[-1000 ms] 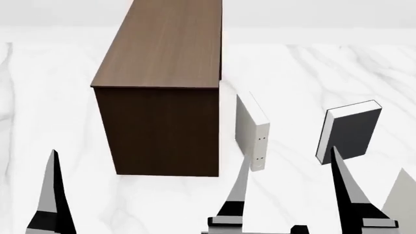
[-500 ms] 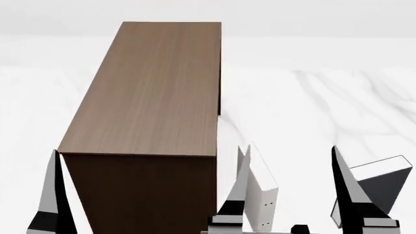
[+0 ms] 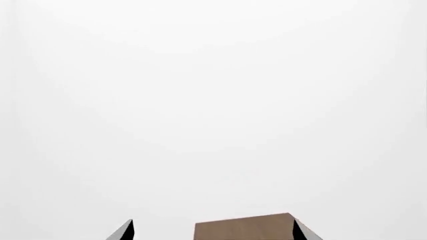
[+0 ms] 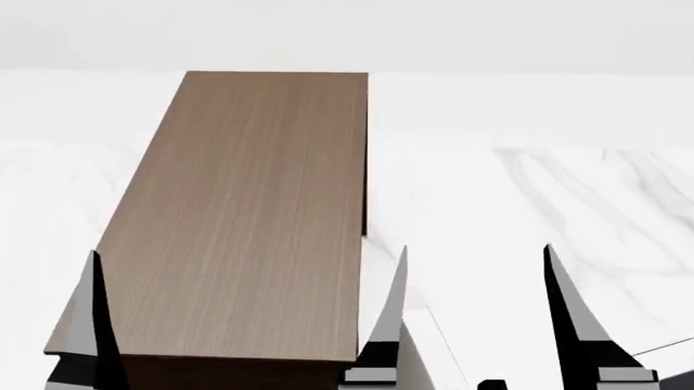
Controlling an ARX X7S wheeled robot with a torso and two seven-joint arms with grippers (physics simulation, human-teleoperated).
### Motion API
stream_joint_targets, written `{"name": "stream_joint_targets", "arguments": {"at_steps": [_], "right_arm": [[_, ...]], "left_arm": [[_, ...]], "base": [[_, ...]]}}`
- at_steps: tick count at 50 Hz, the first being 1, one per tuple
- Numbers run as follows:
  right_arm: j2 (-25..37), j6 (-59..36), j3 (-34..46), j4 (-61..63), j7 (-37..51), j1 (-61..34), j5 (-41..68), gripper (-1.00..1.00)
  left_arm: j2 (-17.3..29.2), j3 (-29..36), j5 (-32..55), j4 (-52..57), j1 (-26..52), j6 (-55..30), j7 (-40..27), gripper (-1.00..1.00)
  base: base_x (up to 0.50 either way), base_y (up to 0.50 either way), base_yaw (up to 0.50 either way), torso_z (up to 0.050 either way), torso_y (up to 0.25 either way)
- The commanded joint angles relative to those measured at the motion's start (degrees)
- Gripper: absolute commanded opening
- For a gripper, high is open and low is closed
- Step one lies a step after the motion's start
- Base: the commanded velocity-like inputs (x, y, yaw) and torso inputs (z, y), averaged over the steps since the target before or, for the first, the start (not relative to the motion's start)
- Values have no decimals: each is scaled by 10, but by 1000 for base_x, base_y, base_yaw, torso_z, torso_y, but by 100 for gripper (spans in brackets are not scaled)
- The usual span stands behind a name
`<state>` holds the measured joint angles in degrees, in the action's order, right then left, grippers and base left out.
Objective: Pick up the book in the middle and place it on the cabinet shelf.
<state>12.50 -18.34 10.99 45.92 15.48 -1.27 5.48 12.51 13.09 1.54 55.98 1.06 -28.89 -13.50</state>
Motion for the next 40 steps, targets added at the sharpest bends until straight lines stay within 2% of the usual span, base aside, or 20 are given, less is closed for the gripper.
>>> {"name": "stream_joint_targets", "arguments": {"at_steps": [1,29,30,40], "right_arm": [[-1,54,-7,-7,-2,15,33,100],[14,46,-7,-3,15,11,41,100],[18,6,10,-4,28,0,3,100],[21,5,13,-5,35,-2,6,100]], "left_arm": [[4,0,8,-4,-2,5,-5,100],[13,3,25,-6,2,9,-18,100],[11,-1,35,-1,2,-2,-19,100],[16,2,39,1,4,-4,-24,100]], "base": [[0,0,0,0,0],[-8,1,-488,0,0],[0,0,0,50,0],[0,0,0,50,0]]}}
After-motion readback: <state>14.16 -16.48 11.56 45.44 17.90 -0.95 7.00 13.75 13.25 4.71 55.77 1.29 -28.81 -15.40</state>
